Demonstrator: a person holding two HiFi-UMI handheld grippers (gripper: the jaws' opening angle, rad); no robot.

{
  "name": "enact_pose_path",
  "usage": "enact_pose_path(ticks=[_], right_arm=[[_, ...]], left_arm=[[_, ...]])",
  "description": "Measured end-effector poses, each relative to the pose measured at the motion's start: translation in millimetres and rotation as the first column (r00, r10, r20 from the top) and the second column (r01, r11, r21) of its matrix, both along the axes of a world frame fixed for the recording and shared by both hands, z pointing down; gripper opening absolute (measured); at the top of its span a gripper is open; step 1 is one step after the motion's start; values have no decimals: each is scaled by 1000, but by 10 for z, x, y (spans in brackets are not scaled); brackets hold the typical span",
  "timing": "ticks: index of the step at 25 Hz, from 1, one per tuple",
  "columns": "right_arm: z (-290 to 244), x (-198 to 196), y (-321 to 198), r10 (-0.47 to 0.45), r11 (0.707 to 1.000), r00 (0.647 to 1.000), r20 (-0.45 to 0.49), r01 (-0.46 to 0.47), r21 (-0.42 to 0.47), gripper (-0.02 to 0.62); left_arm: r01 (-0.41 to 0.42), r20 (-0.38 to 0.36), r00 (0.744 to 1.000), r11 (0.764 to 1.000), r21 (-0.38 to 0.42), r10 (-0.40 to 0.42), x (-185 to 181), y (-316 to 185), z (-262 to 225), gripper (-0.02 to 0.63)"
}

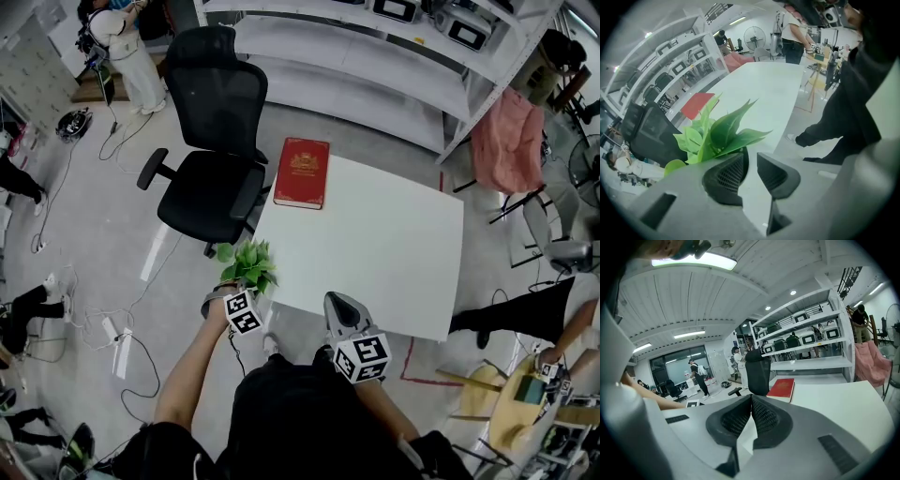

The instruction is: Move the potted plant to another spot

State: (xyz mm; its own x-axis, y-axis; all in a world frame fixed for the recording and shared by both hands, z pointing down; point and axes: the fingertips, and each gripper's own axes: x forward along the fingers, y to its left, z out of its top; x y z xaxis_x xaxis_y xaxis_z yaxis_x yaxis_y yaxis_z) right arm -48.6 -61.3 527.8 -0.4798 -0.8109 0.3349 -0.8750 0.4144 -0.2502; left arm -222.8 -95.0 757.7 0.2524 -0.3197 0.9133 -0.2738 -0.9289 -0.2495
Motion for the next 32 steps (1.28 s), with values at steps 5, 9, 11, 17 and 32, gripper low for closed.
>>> enact_pose_path(ticks=[5,9,11,17,32], right_arm=[[-3,0,38,-8,1000,1000,1,8,1,13],[-27,10,65,-10,1000,1000,1,10,3,14],[-28,3,69,-12,1000,1000,2,12,4,14],[-10,-36,73,-22,1000,1000,6,22,3,14],[-66,-137,-21,-64,998,998,-6,64,16,14]], left_arm=[[30,-20,999,1000,2,-30,-3,11,-64,100],[45,-48,998,999,-2,-45,20,51,-173,104],[58,-70,996,998,-7,-58,25,72,-238,107],[98,-89,991,995,3,-98,-55,109,-387,120],[573,-669,557,811,-119,-492,-403,327,-1813,82]])
